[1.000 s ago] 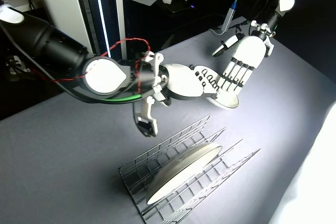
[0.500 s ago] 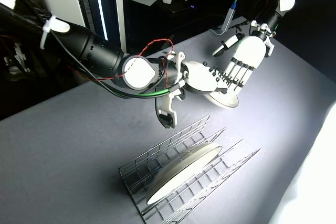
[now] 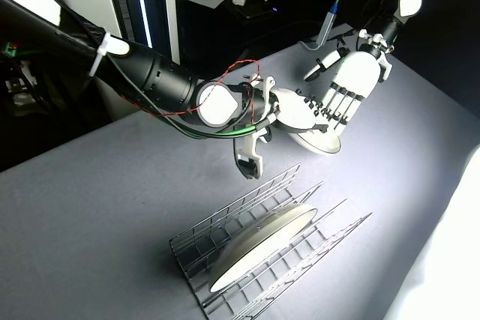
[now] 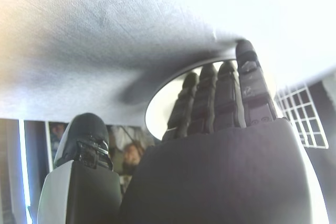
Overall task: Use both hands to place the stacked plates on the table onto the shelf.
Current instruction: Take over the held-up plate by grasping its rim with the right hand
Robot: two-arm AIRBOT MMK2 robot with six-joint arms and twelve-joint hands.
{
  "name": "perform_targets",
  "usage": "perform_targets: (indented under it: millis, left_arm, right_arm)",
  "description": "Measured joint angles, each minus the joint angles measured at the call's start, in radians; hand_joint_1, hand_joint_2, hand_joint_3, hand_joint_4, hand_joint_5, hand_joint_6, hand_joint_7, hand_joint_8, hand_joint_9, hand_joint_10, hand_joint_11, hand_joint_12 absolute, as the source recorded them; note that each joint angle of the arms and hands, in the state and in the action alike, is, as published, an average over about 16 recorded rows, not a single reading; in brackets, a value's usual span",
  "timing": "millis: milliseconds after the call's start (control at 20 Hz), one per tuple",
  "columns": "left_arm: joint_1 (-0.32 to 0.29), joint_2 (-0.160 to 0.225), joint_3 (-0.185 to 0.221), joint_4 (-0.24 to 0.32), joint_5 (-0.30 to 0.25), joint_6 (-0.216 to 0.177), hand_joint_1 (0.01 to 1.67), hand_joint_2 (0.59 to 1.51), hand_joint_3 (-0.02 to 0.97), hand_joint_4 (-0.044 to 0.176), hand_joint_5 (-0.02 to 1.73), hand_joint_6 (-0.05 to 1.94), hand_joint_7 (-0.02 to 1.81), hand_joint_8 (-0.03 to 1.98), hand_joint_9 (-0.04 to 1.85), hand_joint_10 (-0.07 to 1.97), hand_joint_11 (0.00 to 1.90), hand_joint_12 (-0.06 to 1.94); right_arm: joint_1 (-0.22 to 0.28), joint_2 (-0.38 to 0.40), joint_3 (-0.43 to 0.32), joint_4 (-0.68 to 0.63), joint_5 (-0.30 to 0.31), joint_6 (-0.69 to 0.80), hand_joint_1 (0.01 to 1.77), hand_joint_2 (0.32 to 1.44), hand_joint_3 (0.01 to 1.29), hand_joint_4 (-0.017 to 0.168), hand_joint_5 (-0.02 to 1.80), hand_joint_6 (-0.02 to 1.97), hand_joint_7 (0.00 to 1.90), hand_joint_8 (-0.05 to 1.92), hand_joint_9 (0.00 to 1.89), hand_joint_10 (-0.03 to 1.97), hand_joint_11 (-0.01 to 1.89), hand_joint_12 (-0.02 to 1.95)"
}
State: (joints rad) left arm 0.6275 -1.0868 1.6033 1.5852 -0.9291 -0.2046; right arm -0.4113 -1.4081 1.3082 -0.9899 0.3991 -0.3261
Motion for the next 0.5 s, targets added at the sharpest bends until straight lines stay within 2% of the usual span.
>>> perform_targets:
  millis: [150,500]
  left_arm:
    - [0.0,0.0,0.0,0.0,-0.001,0.0,0.01,1.184,0.007,-0.008,0.04,-0.04,0.03,-0.01,0.01,-0.03,0.07,0.11]
    - [-0.005,0.0,0.001,0.0,-0.003,-0.001,0.01,1.176,0.007,-0.008,0.05,-0.03,0.04,-0.01,0.01,-0.03,0.07,0.11]
  right_arm:
    - [-0.001,-0.014,0.01,0.001,-0.006,-0.004,1.3,0.97,0.01,0.003,0.04,0.04,0.04,0.02,0.04,0.02,0.01,0.6]
    - [-0.003,-0.029,0.027,0.009,-0.001,-0.011,1.31,0.98,0.01,0.002,0.26,0.05,0.27,0.02,0.26,0.09,0.06,1.01]
